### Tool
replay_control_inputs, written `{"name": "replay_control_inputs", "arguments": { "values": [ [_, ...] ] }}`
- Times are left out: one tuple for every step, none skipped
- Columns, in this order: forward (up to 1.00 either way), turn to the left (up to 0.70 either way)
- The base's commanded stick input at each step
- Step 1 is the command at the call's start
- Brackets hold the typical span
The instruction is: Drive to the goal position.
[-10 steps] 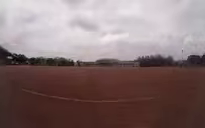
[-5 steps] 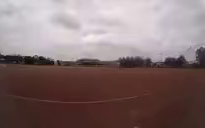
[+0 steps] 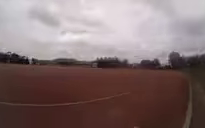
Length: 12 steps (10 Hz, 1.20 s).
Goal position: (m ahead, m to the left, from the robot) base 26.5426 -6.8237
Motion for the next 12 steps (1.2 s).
{"name": "replay_control_inputs", "arguments": {
  "values": [
    [0.00,-0.70],
    [0.00,-0.70],
    [0.00,-0.70],
    [0.00,-0.70],
    [0.00,-0.70],
    [0.00,-0.70],
    [0.00,-0.70],
    [0.00,-0.70],
    [0.00,0.00],
    [0.00,0.00],
    [0.00,0.00],
    [0.00,0.00]
  ]
}}
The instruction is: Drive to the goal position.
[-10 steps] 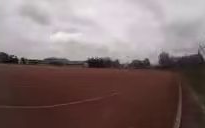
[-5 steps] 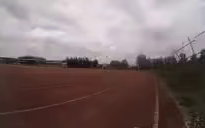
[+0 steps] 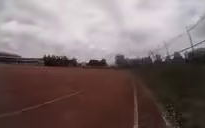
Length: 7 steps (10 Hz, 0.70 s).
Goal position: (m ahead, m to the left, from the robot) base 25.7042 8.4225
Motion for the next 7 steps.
{"name": "replay_control_inputs", "arguments": {
  "values": [
    [0.00,0.00],
    [0.00,0.00],
    [0.00,0.00],
    [0.00,0.00],
    [0.00,0.00],
    [0.70,0.00],
    [0.70,0.00]
  ]
}}
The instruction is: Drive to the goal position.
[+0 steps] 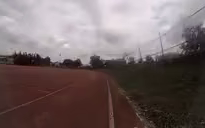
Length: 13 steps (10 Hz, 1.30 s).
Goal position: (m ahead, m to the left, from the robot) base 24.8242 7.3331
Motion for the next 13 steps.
{"name": "replay_control_inputs", "arguments": {
  "values": [
    [0.70,0.00],
    [0.70,0.00],
    [0.70,0.00],
    [0.70,0.00],
    [0.70,0.00],
    [0.70,0.00],
    [0.70,0.00],
    [0.70,0.00],
    [0.70,0.00],
    [0.70,0.00],
    [0.70,0.00],
    [0.70,0.00],
    [0.70,0.00]
  ]
}}
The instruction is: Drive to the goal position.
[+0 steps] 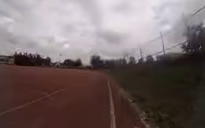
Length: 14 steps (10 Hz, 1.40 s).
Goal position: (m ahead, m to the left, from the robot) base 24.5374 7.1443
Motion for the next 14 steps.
{"name": "replay_control_inputs", "arguments": {
  "values": [
    [0.70,0.00],
    [0.70,0.00],
    [0.70,0.00],
    [0.70,0.00],
    [0.70,0.00],
    [0.70,0.00],
    [0.70,0.00],
    [0.70,0.00],
    [0.70,0.00],
    [0.70,0.00],
    [0.70,0.00],
    [0.70,0.00],
    [0.70,0.00],
    [0.70,0.00]
  ]
}}
